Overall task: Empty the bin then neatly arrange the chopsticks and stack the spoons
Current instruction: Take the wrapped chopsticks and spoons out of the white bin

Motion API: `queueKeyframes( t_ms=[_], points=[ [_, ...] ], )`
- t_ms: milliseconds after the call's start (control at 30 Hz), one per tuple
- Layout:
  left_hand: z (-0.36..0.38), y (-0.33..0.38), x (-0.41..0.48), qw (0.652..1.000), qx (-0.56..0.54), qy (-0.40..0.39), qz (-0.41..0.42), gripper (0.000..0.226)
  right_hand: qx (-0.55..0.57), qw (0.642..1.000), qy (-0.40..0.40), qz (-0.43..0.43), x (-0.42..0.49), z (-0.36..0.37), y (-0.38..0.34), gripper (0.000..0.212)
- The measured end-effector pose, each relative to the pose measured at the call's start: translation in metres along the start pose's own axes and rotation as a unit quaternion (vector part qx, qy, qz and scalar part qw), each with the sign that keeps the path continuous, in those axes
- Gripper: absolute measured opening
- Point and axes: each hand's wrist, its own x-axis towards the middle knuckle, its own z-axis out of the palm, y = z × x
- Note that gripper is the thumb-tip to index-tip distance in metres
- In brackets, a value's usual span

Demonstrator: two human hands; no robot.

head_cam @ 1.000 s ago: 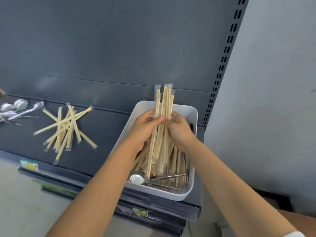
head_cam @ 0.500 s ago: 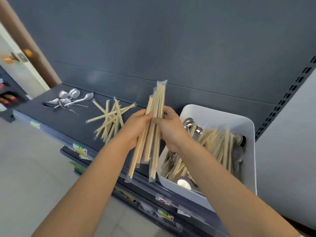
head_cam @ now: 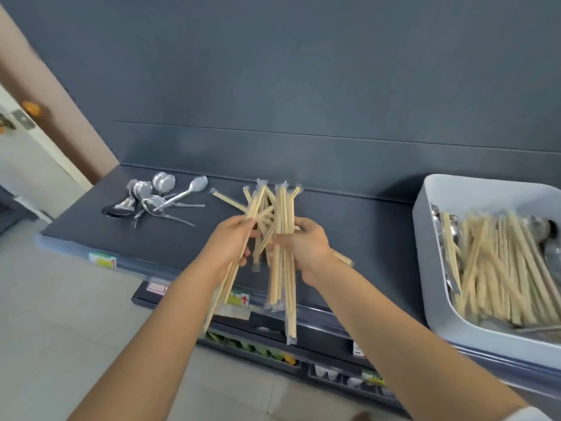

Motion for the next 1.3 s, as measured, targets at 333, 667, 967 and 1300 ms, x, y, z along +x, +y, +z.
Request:
queueKeyframes(
  t_ms=[333, 667, 967, 1300],
  points=[
    [0.011, -0.006, 0.098, 0.975, 0.166, -0.064, 0.134, 0.052, -0.004, 0.994, 0.110, 0.018, 0.079, 0.003, 0.001, 0.037],
    [0.021, 0.000, 0.167, 0.927, 0.260, -0.194, 0.189, 0.077, 0.009, 0.974, 0.227, -0.023, 0.111, 0.014, 0.004, 0.035],
    [-0.022, 0.008, 0.207, 0.901, 0.240, -0.244, 0.267, 0.040, 0.044, 0.926, 0.358, -0.106, 0.078, 0.027, -0.017, 0.035],
    [-0.044, 0.008, 0.207, 0.854, 0.332, -0.185, 0.355, 0.058, -0.385, 0.918, 0.097, -0.007, 0.116, 0.058, -0.023, 0.059]
  ],
)
